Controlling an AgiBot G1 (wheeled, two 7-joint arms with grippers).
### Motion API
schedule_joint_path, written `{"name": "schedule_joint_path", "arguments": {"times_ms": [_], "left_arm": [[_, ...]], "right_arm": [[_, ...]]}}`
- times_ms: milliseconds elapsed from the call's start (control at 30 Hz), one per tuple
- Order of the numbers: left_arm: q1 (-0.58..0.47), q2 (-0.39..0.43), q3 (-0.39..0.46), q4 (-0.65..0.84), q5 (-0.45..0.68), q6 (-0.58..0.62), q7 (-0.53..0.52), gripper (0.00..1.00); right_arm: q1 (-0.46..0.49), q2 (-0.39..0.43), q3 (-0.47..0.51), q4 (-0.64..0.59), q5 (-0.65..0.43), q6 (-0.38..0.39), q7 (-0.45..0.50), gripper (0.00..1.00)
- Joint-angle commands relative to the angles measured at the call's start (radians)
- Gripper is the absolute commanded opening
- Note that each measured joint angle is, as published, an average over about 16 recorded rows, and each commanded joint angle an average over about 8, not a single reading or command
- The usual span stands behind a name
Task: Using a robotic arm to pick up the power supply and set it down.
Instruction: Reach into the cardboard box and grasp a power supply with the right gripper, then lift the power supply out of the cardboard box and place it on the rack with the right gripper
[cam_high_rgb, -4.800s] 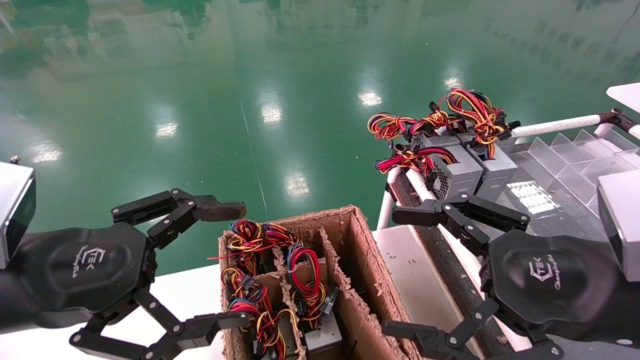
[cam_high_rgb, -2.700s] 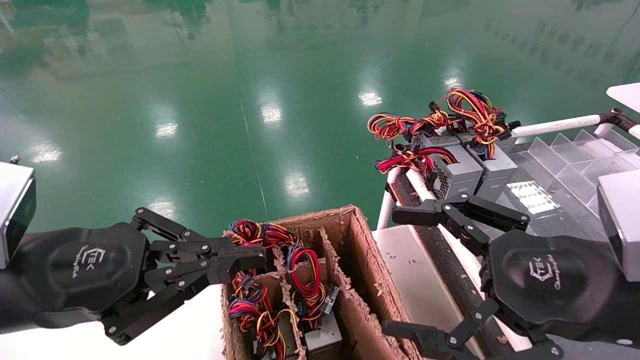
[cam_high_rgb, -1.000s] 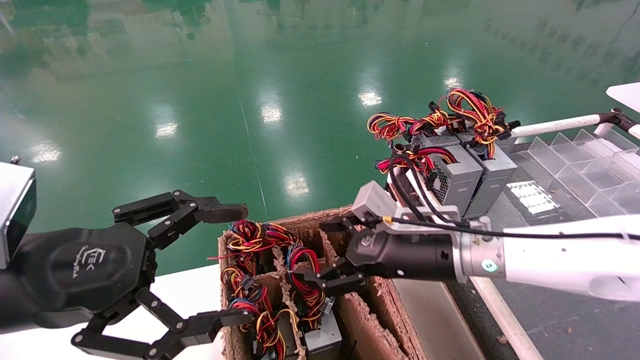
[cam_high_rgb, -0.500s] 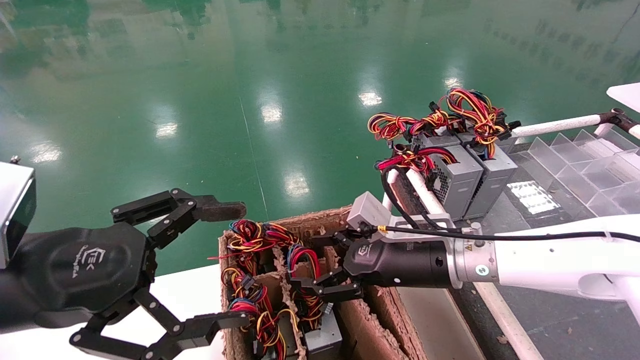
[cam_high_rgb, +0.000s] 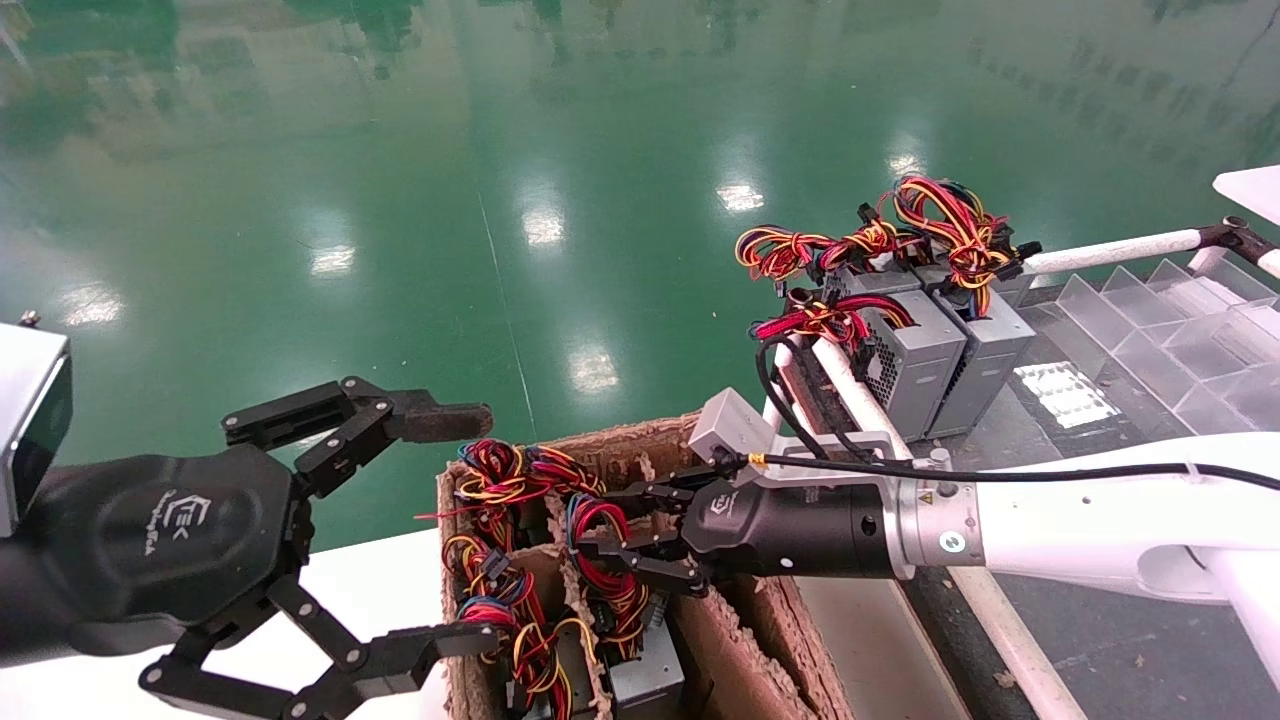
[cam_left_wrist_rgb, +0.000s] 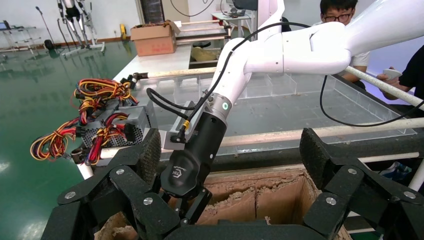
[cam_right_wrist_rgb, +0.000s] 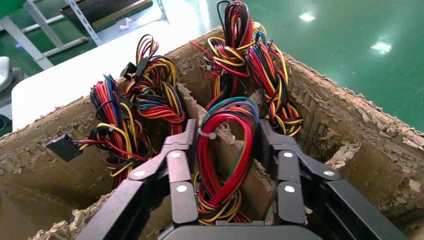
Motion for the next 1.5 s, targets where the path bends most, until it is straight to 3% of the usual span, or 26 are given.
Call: {"name": "schedule_joint_path", "arguments": {"times_ms": [33,767,1233,1500], "left_arm": [[0.0,0.0,0.0,0.0,0.0,0.0,0.0,1.0],[0.0,0.0,0.001,0.0,0.0,0.0,0.0,1.0],[0.0,0.0,0.001,0.0,-0.001,0.0,0.0,1.0],[0.0,0.0,0.001,0.0,-0.001,0.0,0.001,1.0]], "right_arm": [[0.003,-0.003,0.0,-0.009,0.0,-0.002,-0.004,0.0],[-0.004,0.014,0.025,-0.005,0.036,-0.01,-0.026,0.0],[-0.033,0.141,0.129,0.165,0.198,-0.064,0.036,0.0],[-0.022,0.212,0.202,0.242,0.283,-0.04,0.078,0.0]]}}
